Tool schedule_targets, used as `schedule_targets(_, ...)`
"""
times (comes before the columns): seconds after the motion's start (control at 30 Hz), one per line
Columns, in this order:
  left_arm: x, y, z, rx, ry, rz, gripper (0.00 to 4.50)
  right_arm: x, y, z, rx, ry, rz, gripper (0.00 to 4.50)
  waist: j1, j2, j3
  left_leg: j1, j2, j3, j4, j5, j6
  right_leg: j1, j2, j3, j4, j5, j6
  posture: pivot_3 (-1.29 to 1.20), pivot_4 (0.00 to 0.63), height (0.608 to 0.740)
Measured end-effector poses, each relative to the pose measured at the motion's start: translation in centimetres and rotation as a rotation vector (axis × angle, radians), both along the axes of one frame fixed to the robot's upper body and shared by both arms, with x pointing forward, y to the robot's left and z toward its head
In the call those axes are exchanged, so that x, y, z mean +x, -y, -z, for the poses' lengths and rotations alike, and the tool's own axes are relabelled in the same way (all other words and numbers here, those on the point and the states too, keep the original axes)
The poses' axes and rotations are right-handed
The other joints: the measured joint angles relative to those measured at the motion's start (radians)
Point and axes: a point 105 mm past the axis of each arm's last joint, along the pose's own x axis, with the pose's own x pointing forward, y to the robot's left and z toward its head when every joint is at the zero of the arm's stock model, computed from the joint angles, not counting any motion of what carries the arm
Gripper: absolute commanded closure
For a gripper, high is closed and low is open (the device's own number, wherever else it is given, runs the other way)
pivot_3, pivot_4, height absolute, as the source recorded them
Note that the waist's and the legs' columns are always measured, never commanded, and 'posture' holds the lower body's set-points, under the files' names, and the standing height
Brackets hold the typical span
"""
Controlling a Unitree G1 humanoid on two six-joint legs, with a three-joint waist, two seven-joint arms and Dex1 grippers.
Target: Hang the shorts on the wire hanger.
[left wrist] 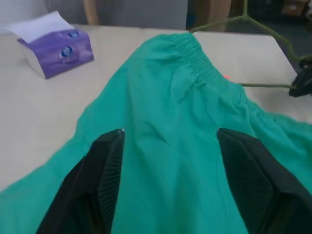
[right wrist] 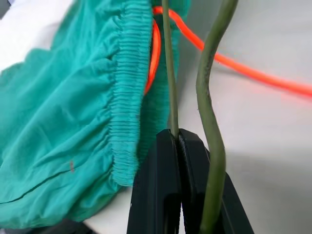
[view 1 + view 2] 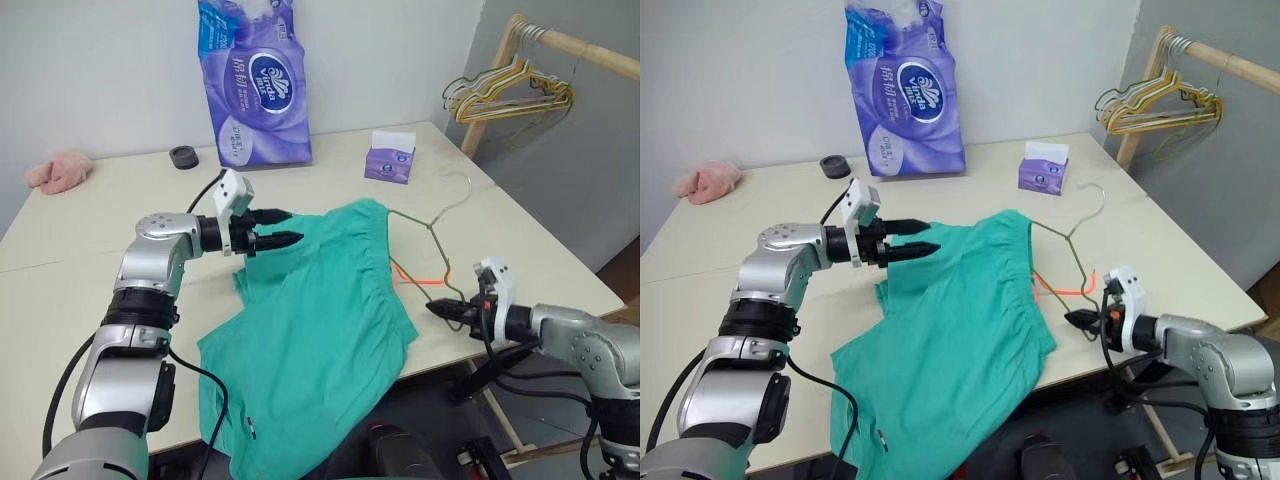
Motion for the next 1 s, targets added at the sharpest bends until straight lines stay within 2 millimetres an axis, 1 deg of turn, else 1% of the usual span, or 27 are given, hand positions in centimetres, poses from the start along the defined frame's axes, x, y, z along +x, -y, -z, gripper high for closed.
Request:
schedule_targets(0.03, 0.3, 0.1, -1.1, -0.033, 0.023, -0.004, 0.26, 0.2, -0.3, -0.9, -0.028, 0.046, -0.021, 4.5, 0.0, 0.0, 0.0, 0.0, 0.0, 0.0, 0.0, 0.0, 0.0, 0.0, 0.0, 0.0, 0.0, 0.0, 0.0, -0.21, 0.038, 0.74)
schedule_targets(0.07, 0.5, 0.2, -1.9, -0.049, 0.041, -0.006, 0.03, 0.2, -0.5, -1.5, -0.048, 0.078, -0.041, 4.5, 0.0, 0.0, 0.0, -0.001, 0.0, 0.0, 0.0, 0.0, 0.0, 0.0, 0.0, 0.0, 0.0, 0.0, 0.0, -0.2, 0.035, 0.74)
schedule_targets(0.13, 0.9, 0.4, -4.3, -0.082, 0.094, 0.002, 0.03, 0.2, -1.3, -2.6, -0.094, 0.139, -0.094, 4.5, -0.001, 0.0, 0.0, -0.001, 0.0, -0.001, 0.0, 0.0, 0.0, 0.0, 0.0, -0.001, 0.0, 0.0, 0.0, -0.2, 0.034, 0.74)
schedule_targets(0.2, 0.9, 0.8, -6.3, -0.097, 0.135, 0.039, 0.03, -0.1, -2.1, -3.0, -0.12, 0.159, -0.148, 4.5, -0.002, 0.0, 0.0, -0.001, 0.0, 0.0, 0.0, 0.0, 0.0, 0.0, 0.0, -0.001, 0.0, 0.0, 0.0, -0.2, 0.03, 0.74)
schedule_targets(0.27, 0.4, 1.3, -8.0, -0.08, 0.166, 0.111, 0.03, -0.4, -2.8, -3.2, -0.161, 0.175, -0.209, 4.5, -0.003, 0.0, 0.0, -0.001, 0.0, 0.0, 0.0, 0.0, 0.0, 0.0, 0.0, -0.001, -0.001, 0.0, 0.0, -0.2, 0.027, 0.74)
schedule_targets(0.33, -0.2, 1.6, -8.8, -0.035, 0.172, 0.187, 0.03, -0.4, -3.2, -3.6, -0.191, 0.199, -0.251, 4.5, -0.004, 0.0, 0.0, 0.0, 0.0, 0.0, 0.0, 0.0, 0.0, 0.0, 0.0, -0.001, 0.0, 0.0, 0.0, -0.2, 0.026, 0.74)
schedule_targets(0.37, -0.5, 1.8, -8.8, 0.01, 0.174, 0.234, 0.03, -0.4, -3.3, -3.7, -0.218, 0.216, -0.275, 4.5, -0.005, 0.0, 0.0, 0.0, 0.0, 0.0, 0.0, 0.0, 0.0, 0.0, 0.0, -0.001, -0.001, 0.0, 0.0, -0.2, 0.026, 0.74)
schedule_targets(0.43, -1.0, 1.8, -8.1, 0.084, 0.153, 0.299, 0.03, -0.3, -3.4, -4.1, -0.253, 0.249, -0.301, 4.5, -0.005, 0.0, 0.0, 0.0, 0.0, 0.0, 0.0, 0.0, 0.0, 0.0, 0.001, -0.001, -0.001, 0.0, 0.0, -0.2, 0.026, 0.74)
schedule_targets(0.53, -1.5, 1.7, -6.0, 0.216, 0.094, 0.377, 0.03, -0.2, -4.0, -4.6, -0.276, 0.288, -0.342, 4.5, -0.006, 0.0, 0.0, -0.001, 0.001, 0.0, 0.0, 0.0, 0.0, -0.001, 0.001, 0.0, 0.0, 0.0, 0.0, -0.21, 0.024, 0.74)
schedule_targets(0.63, -1.6, 1.3, -4.8, 0.298, 0.075, 0.4, 0.03, -0.5, -4.3, -4.6, -0.317, 0.319, -0.39, 4.5, -0.006, 0.0, 0.0, -0.002, 0.001, 0.0, 0.0, 0.0, 0.0, -0.003, 0.001, 0.0, 0.0, 0.0, 0.0, -0.21, 0.024, 0.74)
schedule_targets(0.73, -1.4, 0.9, -3.9, 0.335, 0.055, 0.4, 0.03, -0.9, -4.6, -4.6, -0.352, 0.345, -0.426, 4.5, -0.005, 0.0, 0.0, -0.002, 0.0, 0.0, 0.0, 0.0, 0.0, -0.003, 0.001, 0.0, 0.0, 0.0, 0.0, -0.22, 0.022, 0.74)
schedule_targets(0.87, -1.3, 0.9, -3.2, 0.365, 0.056, 0.413, 0.03, -1.3, -4.8, -4.6, -0.389, 0.378, -0.464, 4.5, -0.006, 0.0, 0.0, -0.003, 0.0, 0.0, 0.001, 0.0, 0.0, -0.004, 0.0, 0.0, 0.0, 0.0, 0.0, -0.22, 0.022, 0.74)
schedule_targets(1.0, -2.2, 1.3, -1.9, 0.402, 0.041, 0.472, 0.03, -1.7, -5.1, -4.9, -0.403, 0.4, -0.486, 4.5, -0.006, 0.0, 0.0, -0.004, 0.001, 0.0, 0.001, 0.0, 0.0, -0.005, 0.0, 0.0, 0.001, 0.0, 0.0, -0.23, 0.022, 0.74)
